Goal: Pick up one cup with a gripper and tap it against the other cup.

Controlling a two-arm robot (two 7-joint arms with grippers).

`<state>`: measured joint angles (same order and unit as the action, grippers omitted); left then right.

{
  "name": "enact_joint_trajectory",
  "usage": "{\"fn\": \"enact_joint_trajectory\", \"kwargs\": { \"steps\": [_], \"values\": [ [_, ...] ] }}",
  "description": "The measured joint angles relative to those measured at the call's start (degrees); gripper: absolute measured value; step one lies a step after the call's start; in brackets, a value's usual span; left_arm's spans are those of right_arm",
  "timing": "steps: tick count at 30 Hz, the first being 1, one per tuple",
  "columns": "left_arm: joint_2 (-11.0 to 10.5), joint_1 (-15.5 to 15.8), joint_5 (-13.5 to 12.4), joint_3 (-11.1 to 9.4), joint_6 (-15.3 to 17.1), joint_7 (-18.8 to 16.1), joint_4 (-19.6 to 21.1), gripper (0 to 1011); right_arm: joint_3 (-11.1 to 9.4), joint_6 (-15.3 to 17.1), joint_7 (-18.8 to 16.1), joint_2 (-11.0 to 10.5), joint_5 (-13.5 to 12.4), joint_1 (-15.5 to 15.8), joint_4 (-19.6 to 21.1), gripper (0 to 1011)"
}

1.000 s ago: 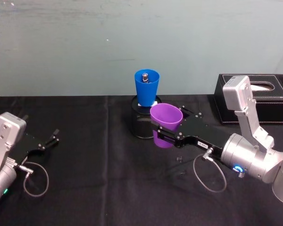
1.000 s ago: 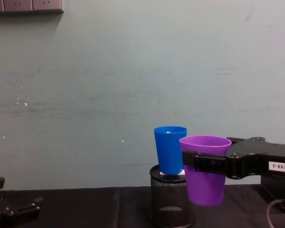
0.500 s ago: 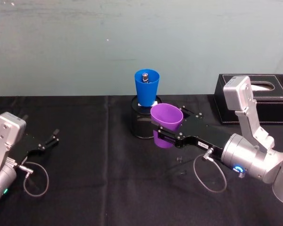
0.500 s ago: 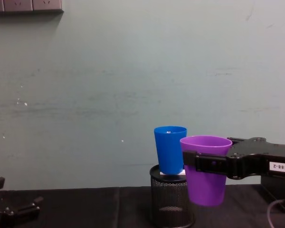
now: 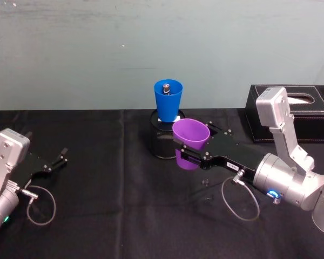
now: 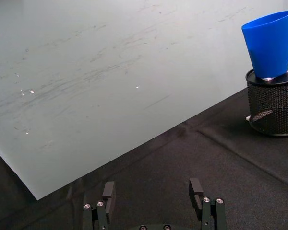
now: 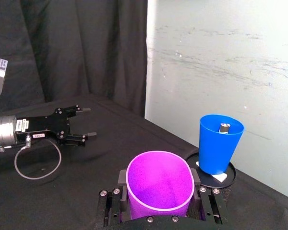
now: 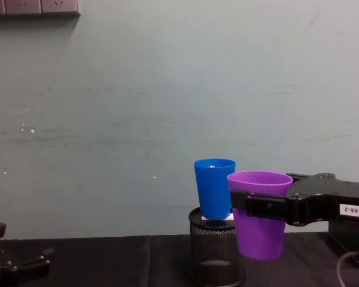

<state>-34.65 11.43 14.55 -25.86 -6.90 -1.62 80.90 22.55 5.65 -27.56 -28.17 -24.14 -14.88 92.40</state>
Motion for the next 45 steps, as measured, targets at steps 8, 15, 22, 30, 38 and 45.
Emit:
{"fn": "enact_joint_trajectory", "kwargs": {
  "steps": [8,15,22,30,38,45],
  "values": [
    [0.0,0.0,0.0,0.0,0.0,0.0,0.0,1000,0.0,0.0,0.0,0.0,0.0,0.0,0.0,729],
    [0.0,0.0,0.0,0.0,0.0,0.0,0.0,1000,0.0,0.0,0.0,0.0,0.0,0.0,0.0,728],
    [0.0,0.0,0.0,0.0,0.0,0.0,0.0,1000,0.0,0.0,0.0,0.0,0.0,0.0,0.0,728],
    [0.0,0.0,0.0,0.0,0.0,0.0,0.0,1000,0.0,0.0,0.0,0.0,0.0,0.0,0.0,729],
    [0.0,0.0,0.0,0.0,0.0,0.0,0.0,1000,0.0,0.0,0.0,0.0,0.0,0.0,0.0,729],
    [0.0,0.0,0.0,0.0,0.0,0.0,0.0,1000,0.0,0.0,0.0,0.0,0.0,0.0,0.0,729]
  ]
}}
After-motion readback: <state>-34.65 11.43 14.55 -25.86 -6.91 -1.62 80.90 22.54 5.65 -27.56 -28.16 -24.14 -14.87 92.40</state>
